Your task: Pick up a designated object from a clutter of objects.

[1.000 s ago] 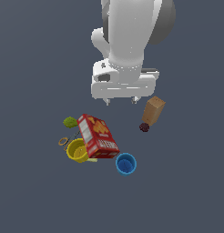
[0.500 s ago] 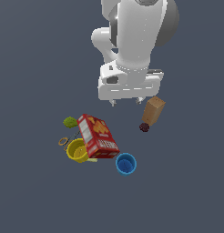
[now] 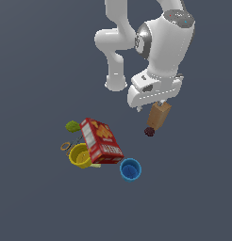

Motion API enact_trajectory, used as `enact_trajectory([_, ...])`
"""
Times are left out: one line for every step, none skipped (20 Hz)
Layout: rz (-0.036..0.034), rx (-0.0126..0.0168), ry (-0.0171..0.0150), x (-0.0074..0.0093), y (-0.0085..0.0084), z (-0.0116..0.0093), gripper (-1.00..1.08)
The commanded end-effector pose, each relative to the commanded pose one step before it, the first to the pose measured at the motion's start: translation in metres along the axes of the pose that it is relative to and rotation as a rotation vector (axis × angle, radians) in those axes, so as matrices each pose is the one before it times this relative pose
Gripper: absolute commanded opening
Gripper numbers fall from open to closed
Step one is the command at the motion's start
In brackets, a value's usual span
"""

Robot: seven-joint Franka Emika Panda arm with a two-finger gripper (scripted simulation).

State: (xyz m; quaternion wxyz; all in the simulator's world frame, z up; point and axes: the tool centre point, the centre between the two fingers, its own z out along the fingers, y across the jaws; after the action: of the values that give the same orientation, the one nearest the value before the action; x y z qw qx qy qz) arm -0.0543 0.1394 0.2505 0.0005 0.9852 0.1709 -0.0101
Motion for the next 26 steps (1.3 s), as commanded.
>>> enact_trajectory([-0.07783, -0.00064, 0.00481, -0.00893, -0.03279, 0.01488, 1.0])
enact_trajectory([-0.02915, -0.00036, 0.00183, -0.00321, -0.01219, 0.00551, 1.0])
enact_trajectory([-0.02724, -0.0004, 0.00169, -0.00305, -0.01131, 0.0051, 1.0])
enact_trajectory([-0.02534, -0.00042, 0.00156, -0.00288, -0.01046, 0.0047, 1.0])
enact_trajectory([-0.02343, -0.00044, 0.00143, -0.0027, -0.00961, 0.00431, 1.0])
enact_trajectory([-0.02154, -0.00044, 0.0013, -0.00251, -0.00878, 0.00393, 1.0])
enact_trajectory([-0.01965, -0.00044, 0.00118, -0.00231, -0.00797, 0.00355, 1.0])
enact_trajectory([-0.01777, -0.00042, 0.00106, -0.00211, -0.00717, 0.00319, 1.0])
enact_trajectory([-0.01588, -0.0004, 0.00094, -0.0019, -0.00637, 0.00283, 1.0])
enact_trajectory([-0.01402, -0.00037, 0.00082, -0.00169, -0.00561, 0.00248, 1.0])
enact_trajectory([-0.01213, -0.00034, 0.00071, -0.00147, -0.00483, 0.00213, 1.0])
enact_trajectory([-0.01027, -0.00029, 0.0006, -0.00125, -0.00408, 0.00179, 1.0])
enact_trajectory([-0.00838, -0.00025, 0.00049, -0.00103, -0.00332, 0.00146, 1.0])
enact_trajectory([-0.00654, -0.0002, 0.00038, -0.0008, -0.00258, 0.00113, 1.0])
enact_trajectory([-0.00467, -0.00014, 0.00027, -0.00057, -0.00184, 0.0008, 1.0])
enact_trajectory([-0.00276, -0.00009, 0.00016, -0.00034, -0.00108, 0.00048, 1.0])
enact_trajectory([-0.00097, -0.00003, 0.00006, -0.00011, -0.00039, 0.00016, 1.0])
enact_trajectory([0.00447, 0.00025, -0.00095, 0.0006, 0.00166, -0.0008, 1.0])
enact_trajectory([0.0, 0.0, 0.0, -0.00001, -0.00001, 0.00025, 1.0])
enact_trajectory([0.0, 0.0, 0.0, -0.00004, -0.00002, 0.00075, 1.0])
enact_trajectory([0.0, 0.0, 0.0, -0.00007, -0.00003, 0.00126, 1.0])
enact_trajectory([-0.00058, 0.00033, 0.00017, -0.00009, -0.00025, 0.0017, 1.0])
enact_trajectory([0.0, 0.0, 0.0, -0.00012, -0.00005, 0.00227, 1.0])
enact_trajectory([-0.00059, 0.00031, 0.00017, -0.00014, -0.00027, 0.00271, 1.0])
enact_trajectory([0.0, 0.0, 0.0, -0.00015, -0.00006, 0.00328, 1.0])
enact_trajectory([-0.00061, 0.00026, 0.00017, -0.00016, -0.00029, 0.00372, 1.0])
